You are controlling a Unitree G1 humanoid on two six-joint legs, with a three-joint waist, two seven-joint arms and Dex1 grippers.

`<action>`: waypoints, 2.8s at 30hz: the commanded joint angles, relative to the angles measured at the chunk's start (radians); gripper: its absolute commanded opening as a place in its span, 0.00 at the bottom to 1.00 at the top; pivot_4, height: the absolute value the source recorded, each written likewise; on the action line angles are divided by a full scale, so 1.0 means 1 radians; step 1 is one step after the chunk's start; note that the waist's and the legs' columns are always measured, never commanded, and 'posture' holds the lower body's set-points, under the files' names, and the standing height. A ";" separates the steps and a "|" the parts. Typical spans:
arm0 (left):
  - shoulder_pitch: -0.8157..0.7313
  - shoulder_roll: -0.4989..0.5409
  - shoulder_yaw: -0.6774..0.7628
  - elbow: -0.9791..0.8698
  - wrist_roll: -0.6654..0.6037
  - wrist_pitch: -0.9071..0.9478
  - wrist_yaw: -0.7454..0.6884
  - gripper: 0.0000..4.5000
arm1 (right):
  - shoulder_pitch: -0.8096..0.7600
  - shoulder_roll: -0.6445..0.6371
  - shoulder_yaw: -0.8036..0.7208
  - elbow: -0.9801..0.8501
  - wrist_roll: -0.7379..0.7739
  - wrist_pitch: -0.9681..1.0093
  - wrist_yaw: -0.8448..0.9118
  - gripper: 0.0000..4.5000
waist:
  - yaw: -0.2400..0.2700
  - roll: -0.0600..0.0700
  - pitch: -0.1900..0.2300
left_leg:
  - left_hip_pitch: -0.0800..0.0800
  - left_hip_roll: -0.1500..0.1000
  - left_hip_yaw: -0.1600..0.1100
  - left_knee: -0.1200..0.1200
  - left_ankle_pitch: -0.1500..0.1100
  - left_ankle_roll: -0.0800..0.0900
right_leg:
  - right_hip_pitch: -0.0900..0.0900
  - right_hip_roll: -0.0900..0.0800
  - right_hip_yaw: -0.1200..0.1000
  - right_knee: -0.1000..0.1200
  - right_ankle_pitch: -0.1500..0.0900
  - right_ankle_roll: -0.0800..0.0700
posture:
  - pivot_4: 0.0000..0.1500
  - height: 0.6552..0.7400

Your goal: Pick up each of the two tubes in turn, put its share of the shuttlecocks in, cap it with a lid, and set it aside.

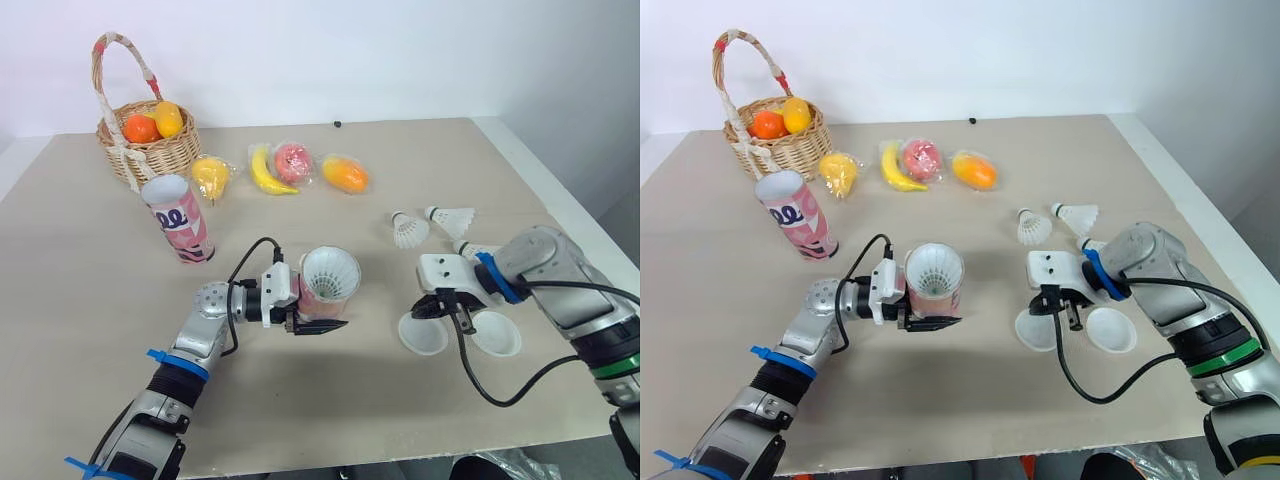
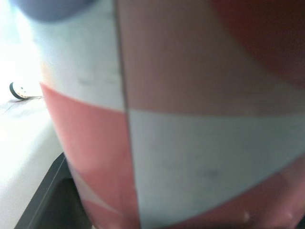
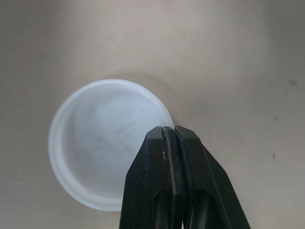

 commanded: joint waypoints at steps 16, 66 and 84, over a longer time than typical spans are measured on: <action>-0.001 0.042 -0.042 -0.015 -0.033 0.176 -0.107 0.78 | -0.203 -0.073 -0.209 -0.156 0.299 0.155 0.123 0.01 | -0.002 0.000 0.000 | 0.001 0.000 0.000 -0.001 0.000 0.000 | 0.000 0.000 0.000 0.000 0.000 -0.001 | 1.00 0.88; -0.018 0.051 0.019 0.141 -0.039 0.083 -0.146 0.78 | -0.643 0.390 0.148 0.070 0.089 -0.222 0.104 0.01 | -0.020 0.000 -0.001 | 0.004 0.002 -0.001 -0.001 0.002 0.002 | 0.002 0.002 -0.001 0.000 0.003 -0.003 | 1.00 0.88; -0.028 0.050 0.019 0.150 -0.037 0.084 -0.152 0.78 | -0.639 0.392 0.081 0.058 0.052 -0.221 0.014 0.01 | -0.020 0.000 -0.001 | 0.004 0.002 -0.001 -0.001 0.002 0.003 | 0.002 0.002 -0.001 0.000 0.003 -0.004 | 1.00 0.88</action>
